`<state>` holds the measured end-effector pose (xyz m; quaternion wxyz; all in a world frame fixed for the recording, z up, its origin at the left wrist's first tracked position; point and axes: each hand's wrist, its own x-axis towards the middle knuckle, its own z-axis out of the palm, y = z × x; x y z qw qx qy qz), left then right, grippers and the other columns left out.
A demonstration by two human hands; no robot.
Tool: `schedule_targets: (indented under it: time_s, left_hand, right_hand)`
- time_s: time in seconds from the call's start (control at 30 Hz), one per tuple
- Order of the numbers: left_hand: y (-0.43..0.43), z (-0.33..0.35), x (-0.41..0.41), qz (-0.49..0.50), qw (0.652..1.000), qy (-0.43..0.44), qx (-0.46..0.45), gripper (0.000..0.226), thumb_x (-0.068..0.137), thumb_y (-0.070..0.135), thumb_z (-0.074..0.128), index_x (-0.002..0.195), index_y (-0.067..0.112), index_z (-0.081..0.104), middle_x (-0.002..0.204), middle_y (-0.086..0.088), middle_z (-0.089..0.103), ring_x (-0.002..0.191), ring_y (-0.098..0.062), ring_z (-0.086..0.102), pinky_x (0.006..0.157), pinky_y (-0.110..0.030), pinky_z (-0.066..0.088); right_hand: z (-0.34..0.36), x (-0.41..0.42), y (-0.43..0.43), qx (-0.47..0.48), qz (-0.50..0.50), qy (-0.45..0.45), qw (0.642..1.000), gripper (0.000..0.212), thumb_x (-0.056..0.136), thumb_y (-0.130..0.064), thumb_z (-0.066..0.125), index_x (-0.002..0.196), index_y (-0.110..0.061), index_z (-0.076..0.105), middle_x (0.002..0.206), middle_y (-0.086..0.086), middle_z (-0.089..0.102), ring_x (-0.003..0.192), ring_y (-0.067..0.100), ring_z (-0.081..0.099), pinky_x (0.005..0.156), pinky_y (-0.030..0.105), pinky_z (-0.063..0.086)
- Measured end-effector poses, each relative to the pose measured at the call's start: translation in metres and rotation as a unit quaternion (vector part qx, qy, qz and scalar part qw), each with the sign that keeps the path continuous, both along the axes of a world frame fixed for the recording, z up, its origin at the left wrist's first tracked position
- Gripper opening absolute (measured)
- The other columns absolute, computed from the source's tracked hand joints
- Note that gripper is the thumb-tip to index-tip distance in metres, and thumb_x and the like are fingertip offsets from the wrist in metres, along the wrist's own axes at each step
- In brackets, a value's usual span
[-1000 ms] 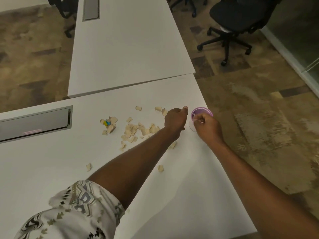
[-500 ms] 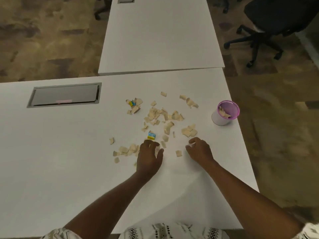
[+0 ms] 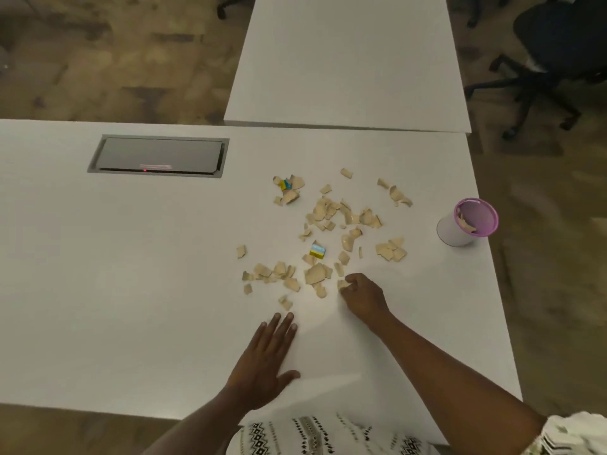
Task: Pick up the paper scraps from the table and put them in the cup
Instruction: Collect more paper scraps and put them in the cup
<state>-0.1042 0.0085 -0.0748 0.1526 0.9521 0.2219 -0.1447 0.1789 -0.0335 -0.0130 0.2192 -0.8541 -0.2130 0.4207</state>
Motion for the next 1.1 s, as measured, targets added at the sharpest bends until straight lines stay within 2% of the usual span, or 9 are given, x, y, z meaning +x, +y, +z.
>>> schedule_targets:
  time_s: [0.1,0.2,0.3,0.43,0.57,0.73,0.9,1.0,1.1]
  left_hand:
    - [0.017,0.003,0.021,0.039,0.999,0.012,0.009,0.091,0.094,0.074,0.028,0.159,0.016,0.001,0.168,-0.004,-0.008,0.155,-0.029,-0.006,0.120,-0.048,0.006]
    - [0.037,0.009,0.041,0.057,0.998,-0.006,0.024,0.087,0.096,0.070,0.029,0.159,0.016,0.002,0.168,-0.007,-0.007,0.155,-0.030,-0.005,0.120,-0.051,0.009]
    - [0.055,0.016,0.053,0.119,0.991,-0.043,0.031,0.083,0.098,0.063,0.034,0.159,0.016,0.005,0.168,-0.011,-0.004,0.154,-0.033,-0.003,0.122,-0.054,0.007]
    - [0.071,0.015,0.060,0.274,0.961,-0.033,0.009,0.084,0.095,0.063,0.038,0.160,0.022,0.004,0.167,-0.016,-0.007,0.153,-0.039,0.000,0.120,-0.055,0.013]
    - [0.081,0.012,0.067,0.251,0.968,-0.011,-0.017,0.081,0.095,0.062,0.041,0.159,0.025,0.007,0.166,-0.018,-0.006,0.152,-0.042,0.005,0.119,-0.054,0.024]
    - [0.077,0.021,0.087,0.189,0.982,-0.022,-0.010,0.072,0.097,0.041,0.056,0.157,0.022,0.023,0.162,-0.024,0.018,0.146,-0.043,0.028,0.114,-0.049,0.038]
    - [0.078,0.029,0.101,0.110,0.991,-0.068,0.020,0.060,0.077,0.013,0.081,0.134,0.009,0.061,0.127,-0.026,0.061,0.105,-0.041,0.063,0.066,-0.038,0.060]
    - [0.081,0.032,0.105,0.102,0.992,-0.072,0.009,0.051,0.079,0.015,0.079,0.128,0.010,0.063,0.115,-0.017,0.061,0.096,-0.034,0.061,0.057,-0.036,0.057]
    - [0.086,0.033,0.108,0.111,0.993,-0.041,-0.002,0.044,0.091,0.022,0.066,0.133,0.014,0.056,0.117,-0.012,0.055,0.101,-0.029,0.055,0.066,-0.039,0.057]
  right_hand:
    - [0.003,-0.009,0.013,0.020,0.071,-0.011,0.997,0.039,0.092,-0.018,0.058,0.130,-0.012,0.059,0.122,0.009,0.065,0.118,0.027,0.059,0.098,0.028,0.043]
    - [0.003,-0.018,0.023,0.071,0.129,-0.114,0.983,0.037,0.091,-0.018,0.061,0.128,-0.011,0.059,0.122,0.012,0.059,0.112,0.028,0.059,0.094,0.030,0.047]
    - [-0.001,-0.024,0.031,0.078,0.198,-0.195,0.957,0.050,0.092,-0.022,0.060,0.140,-0.016,0.048,0.138,0.011,0.046,0.125,0.029,0.047,0.097,0.037,0.048]
    - [-0.009,-0.032,0.036,0.022,0.282,-0.180,0.942,0.064,0.096,-0.026,0.056,0.153,-0.028,0.027,0.159,0.012,0.020,0.147,0.032,0.022,0.104,0.042,0.045]
    - [-0.017,-0.038,0.043,-0.007,0.360,-0.202,0.911,0.064,0.099,-0.016,0.049,0.154,-0.033,0.022,0.164,0.012,0.009,0.150,0.036,0.010,0.103,0.043,0.045]
    - [-0.020,-0.034,0.048,0.015,0.327,-0.182,0.927,0.044,0.106,-0.020,0.039,0.149,-0.023,0.034,0.156,0.013,0.028,0.137,0.033,0.041,0.102,0.041,0.046]
    - [-0.026,-0.019,0.046,0.033,0.351,-0.200,0.914,0.034,0.103,-0.024,0.041,0.137,-0.021,0.046,0.146,0.007,0.038,0.125,0.026,0.045,0.088,0.036,0.051]
    - [-0.027,-0.015,0.046,0.046,0.379,-0.236,0.894,0.031,0.100,-0.015,0.047,0.130,-0.019,0.051,0.138,0.008,0.043,0.119,0.025,0.046,0.079,0.032,0.051]
    - [-0.026,-0.012,0.047,0.057,0.370,-0.237,0.897,0.025,0.098,-0.012,0.052,0.122,-0.016,0.056,0.127,0.009,0.049,0.109,0.024,0.049,0.072,0.028,0.045]
